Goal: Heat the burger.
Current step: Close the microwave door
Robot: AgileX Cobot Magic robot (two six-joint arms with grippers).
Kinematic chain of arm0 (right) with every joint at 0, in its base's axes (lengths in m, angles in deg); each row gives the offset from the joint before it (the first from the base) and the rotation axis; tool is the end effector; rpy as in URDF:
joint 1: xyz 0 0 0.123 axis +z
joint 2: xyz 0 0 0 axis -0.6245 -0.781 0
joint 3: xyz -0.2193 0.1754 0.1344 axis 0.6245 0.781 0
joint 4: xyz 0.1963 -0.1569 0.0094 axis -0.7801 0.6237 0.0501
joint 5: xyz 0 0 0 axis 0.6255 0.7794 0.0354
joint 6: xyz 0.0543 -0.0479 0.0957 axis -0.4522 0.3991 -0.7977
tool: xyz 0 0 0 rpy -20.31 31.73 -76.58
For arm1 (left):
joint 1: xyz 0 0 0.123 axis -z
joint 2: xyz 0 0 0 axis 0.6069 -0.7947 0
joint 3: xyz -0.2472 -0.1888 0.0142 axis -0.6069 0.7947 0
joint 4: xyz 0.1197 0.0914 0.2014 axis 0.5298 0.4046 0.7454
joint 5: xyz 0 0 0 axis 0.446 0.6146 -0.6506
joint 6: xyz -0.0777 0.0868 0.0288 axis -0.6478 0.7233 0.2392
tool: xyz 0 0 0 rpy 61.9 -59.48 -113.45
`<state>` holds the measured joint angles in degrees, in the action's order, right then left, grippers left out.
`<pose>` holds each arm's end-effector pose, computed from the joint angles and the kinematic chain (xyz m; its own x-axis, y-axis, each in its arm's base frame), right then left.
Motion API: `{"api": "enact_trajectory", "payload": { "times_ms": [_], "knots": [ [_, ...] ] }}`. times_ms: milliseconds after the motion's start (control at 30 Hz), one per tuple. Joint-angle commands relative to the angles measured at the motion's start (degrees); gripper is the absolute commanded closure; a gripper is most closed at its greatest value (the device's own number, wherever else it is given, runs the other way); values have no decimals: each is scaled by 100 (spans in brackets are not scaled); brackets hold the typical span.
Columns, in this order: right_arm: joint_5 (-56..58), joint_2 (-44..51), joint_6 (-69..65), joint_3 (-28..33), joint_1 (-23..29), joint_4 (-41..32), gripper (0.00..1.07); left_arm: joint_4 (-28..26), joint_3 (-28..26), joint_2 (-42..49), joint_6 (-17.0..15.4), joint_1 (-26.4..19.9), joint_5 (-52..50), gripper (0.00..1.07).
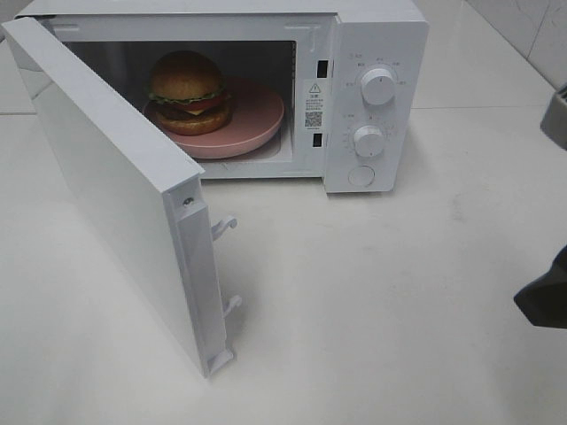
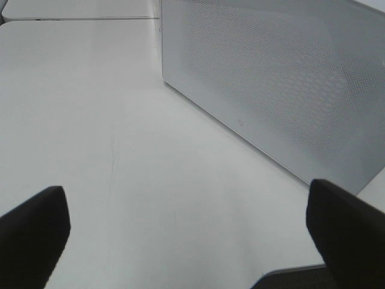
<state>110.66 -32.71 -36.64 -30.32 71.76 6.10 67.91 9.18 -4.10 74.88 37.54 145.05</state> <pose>0.1274 0.0749 0.2829 -0.7400 -0.4491 -0.5008 -0.5004 0.8650 -0.0362 -0.0109 -0.0176 0.2666 -0.4542 0.0167 -0.8908 0.1404 0.9887 -0.0530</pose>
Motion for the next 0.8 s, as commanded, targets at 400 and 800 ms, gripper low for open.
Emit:
{"api": "enact_trajectory", "payload": {
  "times_ms": [400,800],
  "knots": [
    [498,1329,-539,17,-115,-17,31,-17,-6,74,-6,29,-92,7],
    [327,3186,-269,980,-1679,-103,31,-17,-6,74,-6,29,-92,7]
  ]
}}
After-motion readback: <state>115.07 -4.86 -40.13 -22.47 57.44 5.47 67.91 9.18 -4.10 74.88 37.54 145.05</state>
